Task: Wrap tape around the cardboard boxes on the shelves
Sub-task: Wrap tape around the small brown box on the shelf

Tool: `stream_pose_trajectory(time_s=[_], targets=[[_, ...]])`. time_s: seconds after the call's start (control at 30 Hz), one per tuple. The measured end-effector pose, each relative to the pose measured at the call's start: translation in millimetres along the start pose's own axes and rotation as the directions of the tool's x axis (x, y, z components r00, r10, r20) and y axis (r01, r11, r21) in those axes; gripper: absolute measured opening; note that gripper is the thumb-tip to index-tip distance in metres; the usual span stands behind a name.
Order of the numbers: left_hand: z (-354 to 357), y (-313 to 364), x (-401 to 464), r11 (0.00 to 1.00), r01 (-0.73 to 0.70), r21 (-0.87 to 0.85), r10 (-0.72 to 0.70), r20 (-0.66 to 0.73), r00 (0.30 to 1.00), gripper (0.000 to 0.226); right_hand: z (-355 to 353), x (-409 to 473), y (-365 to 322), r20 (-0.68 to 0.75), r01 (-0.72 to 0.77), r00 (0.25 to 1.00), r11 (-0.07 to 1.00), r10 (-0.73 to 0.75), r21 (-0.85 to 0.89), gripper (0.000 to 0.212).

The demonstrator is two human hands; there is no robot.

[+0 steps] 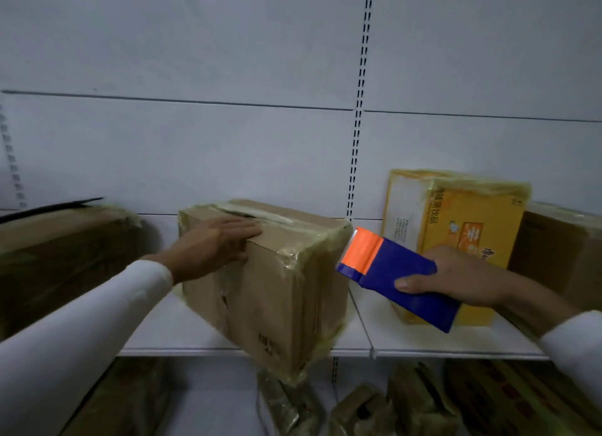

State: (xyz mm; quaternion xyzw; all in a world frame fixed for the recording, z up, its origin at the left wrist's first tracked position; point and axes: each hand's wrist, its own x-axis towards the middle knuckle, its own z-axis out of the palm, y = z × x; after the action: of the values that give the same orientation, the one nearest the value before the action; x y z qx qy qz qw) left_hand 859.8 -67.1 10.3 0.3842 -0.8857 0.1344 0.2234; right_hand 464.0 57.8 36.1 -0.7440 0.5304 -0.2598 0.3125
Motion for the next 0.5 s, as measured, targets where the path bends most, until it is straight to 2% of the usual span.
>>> stream_pose_trajectory(time_s=[0.07, 0.17, 0.23, 0.33, 0.4, 0.5], targets=[[-4, -2, -12, 0.996, 0.084, -0.018, -0.084, -0.006, 0.996, 0.053, 5, 3, 0, 0.039, 0.030, 0.999, 1.000, -0.030, 0.007, 0.035], [-18, 32, -21, 0.952, 0.211, -0.223, -0.248, -0.154, 0.956, 0.057, 13, 9, 0, 0.064, 0.051, 0.997, 0.999, -0.052, 0.015, 0.048], [-22, 72, -20, 0.952, 0.200, -0.231, -0.246, -0.190, 0.950, 0.065, 19, 14, -1, 0.080, 0.050, 0.995, 0.999, -0.051, 0.020, 0.059], [-8, 112, -10, 0.970, 0.213, -0.114, -0.225, -0.100, 0.969, 0.080, 27, 19, -1, 0.120, 0.041, 0.992, 0.998, -0.047, 0.049, 0.054], [2, 117, -4, 0.975, 0.201, -0.090, -0.212, -0.132, 0.968, 0.068, 29, 20, 1, 0.145, 0.028, 0.989, 0.998, -0.037, 0.060, 0.055], [3, 109, -12, 0.976, 0.155, -0.153, -0.185, -0.205, 0.961, 0.052, 27, 16, 7, 0.193, 0.034, 0.980, 0.997, -0.046, 0.064, 0.069]])
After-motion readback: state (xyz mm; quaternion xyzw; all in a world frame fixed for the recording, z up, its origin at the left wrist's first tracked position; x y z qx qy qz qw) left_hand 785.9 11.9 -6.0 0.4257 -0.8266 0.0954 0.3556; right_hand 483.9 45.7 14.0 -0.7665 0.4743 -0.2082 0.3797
